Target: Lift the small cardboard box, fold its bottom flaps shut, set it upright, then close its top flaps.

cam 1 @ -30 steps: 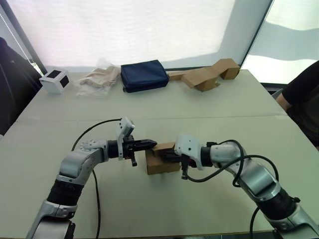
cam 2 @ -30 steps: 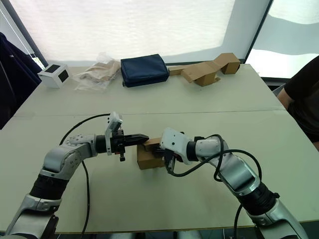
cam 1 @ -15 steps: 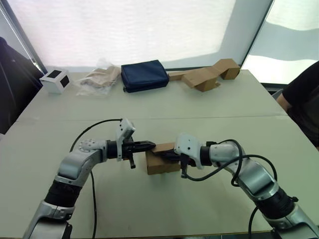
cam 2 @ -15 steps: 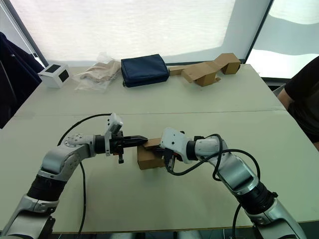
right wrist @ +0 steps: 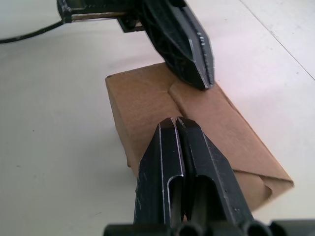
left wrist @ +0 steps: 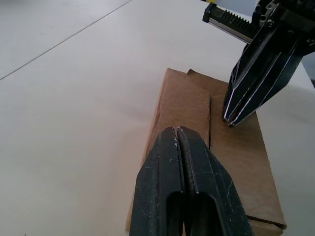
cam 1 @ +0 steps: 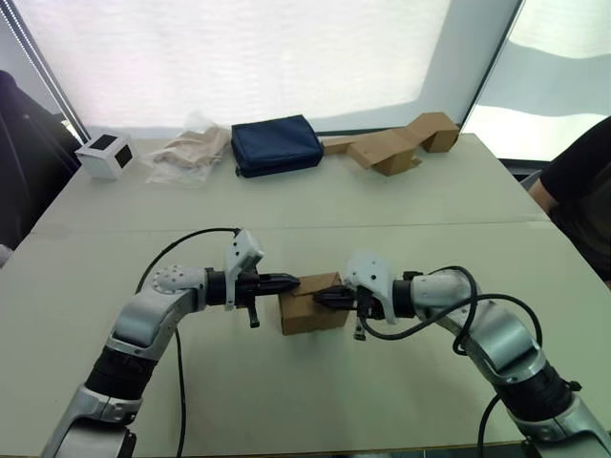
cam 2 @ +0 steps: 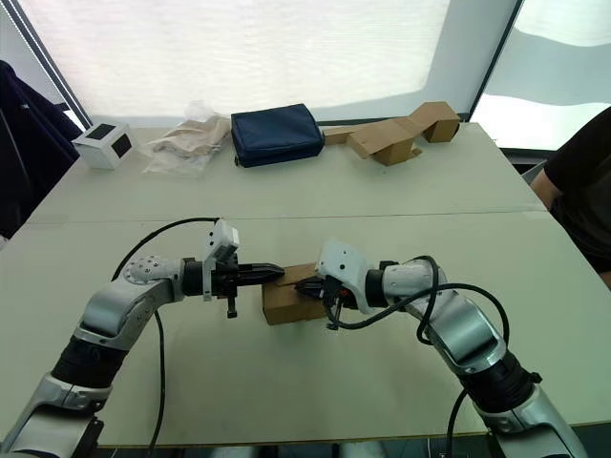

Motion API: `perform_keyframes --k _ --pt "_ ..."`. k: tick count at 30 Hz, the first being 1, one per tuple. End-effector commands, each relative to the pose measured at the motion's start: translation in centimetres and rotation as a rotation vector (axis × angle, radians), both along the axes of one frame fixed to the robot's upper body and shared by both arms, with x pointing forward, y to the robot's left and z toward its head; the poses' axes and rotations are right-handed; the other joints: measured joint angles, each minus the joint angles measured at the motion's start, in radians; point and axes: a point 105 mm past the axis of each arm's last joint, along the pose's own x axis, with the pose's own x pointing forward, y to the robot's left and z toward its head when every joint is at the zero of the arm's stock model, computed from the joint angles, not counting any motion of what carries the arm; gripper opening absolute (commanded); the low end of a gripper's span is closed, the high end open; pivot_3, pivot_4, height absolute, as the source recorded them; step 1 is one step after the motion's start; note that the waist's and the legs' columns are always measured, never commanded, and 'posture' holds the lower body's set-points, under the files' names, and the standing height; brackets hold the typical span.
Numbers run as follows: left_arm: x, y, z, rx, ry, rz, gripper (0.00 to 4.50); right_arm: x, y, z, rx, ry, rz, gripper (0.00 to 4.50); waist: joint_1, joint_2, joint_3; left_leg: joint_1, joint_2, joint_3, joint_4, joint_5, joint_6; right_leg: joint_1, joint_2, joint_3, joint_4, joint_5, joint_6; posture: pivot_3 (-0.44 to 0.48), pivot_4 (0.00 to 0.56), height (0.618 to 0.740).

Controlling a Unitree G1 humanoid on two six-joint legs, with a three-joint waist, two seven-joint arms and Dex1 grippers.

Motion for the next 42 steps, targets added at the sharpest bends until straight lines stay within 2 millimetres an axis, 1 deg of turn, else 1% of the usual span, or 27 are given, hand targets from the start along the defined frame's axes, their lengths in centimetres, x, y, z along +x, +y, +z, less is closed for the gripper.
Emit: perform_keyframes --k 1,5,9,14,25,29,35,40,42 --pt "-0.3 0.0 2.2 -0.046 -0.043 -0.008 0.04 0.2 -0.1 1.9 0.062 -0.052 -0.017 0.0 0.0 0.0 0.0 0.0 0.0 0.0 0.0 0.0 0.0 0.0 0.0 0.0 0.0 0.0 0.0 0.0 0.15 0.74" --pt "-0.6 -0.2 2.5 -0.037 -0.056 -0.017 0.04 0.9 -0.3 2.2 0.073 -0.068 -0.046 0.0 0.0 0.0 0.0 0.0 0.0 0.0 0.0 0.0 0.0 0.0 0.0 0.0 0.0 0.0 0.0 0.0 0.15 0.74" --pt "-0.8 -0.5 2.4 -0.027 -0.066 -0.019 0.04 1.4 -0.3 2.0 0.058 -0.083 -0.057 0.0 0.0 0.0 0.0 0.0 0.0 0.0 0.0 0.0 0.0 0.0 0.0 0.0 0.0 0.0 0.0 0.0 0.15 0.74" --pt "-1.0 -0.9 1.7 -0.008 -0.067 -0.025 0.04 1.7 -0.1 1.5 0.039 -0.09 -0.057 0.0 0.0 0.0 0.0 0.0 0.0 0.0 0.0 0.0 0.0 0.0 0.0 0.0 0.0 0.0 0.0 0.0 0.15 0.74" --pt "-1.2 -1.1 -0.1 0.057 -0.072 -0.035 0.04 1.8 -0.3 -0.4 -0.034 -0.071 -0.059 0.0 0.001 0.0 0.0 0.0 0.0 0.0 0.0 0.0 0.0 0.0 0.0 0.0 0.0 0.0 0.0 0.0 0.15 0.74" --pt "-1.2 -1.1 -1.0 0.097 -0.083 -0.041 0.04 1.8 -0.3 -0.6 -0.038 -0.069 -0.059 0.0 0.0 0.0 0.0 0.0 0.0 0.0 0.0 0.0 0.0 0.0 0.0 0.0 0.0 0.0 0.0 0.0 0.15 0.74" --pt "-1.2 -1.0 -0.9 0.089 -0.083 -0.03 0.04 1.9 -0.3 -0.7 -0.038 -0.068 -0.062 0.0 0.0 0.0 0.0 0.0 0.0 0.0 0.0 0.0 0.0 0.0 0.0 0.0 0.0 0.0 0.0 0.0 0.15 0.74" --pt "-0.9 -0.9 0.0 0.04 -0.091 0.008 0.04 2.0 -0.5 -0.6 -0.028 -0.069 -0.071 0.0 0.0 0.0 0.0 0.0 0.0 0.0 0.0 0.0 0.0 0.0 0.0 0.0 0.0 0.0 0.0 0.0 0.15 0.74" --pt "-0.6 -0.6 0.5 0.041 -0.135 0.057 0.04 2.1 -0.6 -0.2 0.001 -0.066 -0.082 0.0 0.0 0.0 0.0 0.0 0.0 0.0 0.0 0.0 0.0 0.0 0.0 0.0 0.0 0.0 0.0 0.0 0.15 0.74"
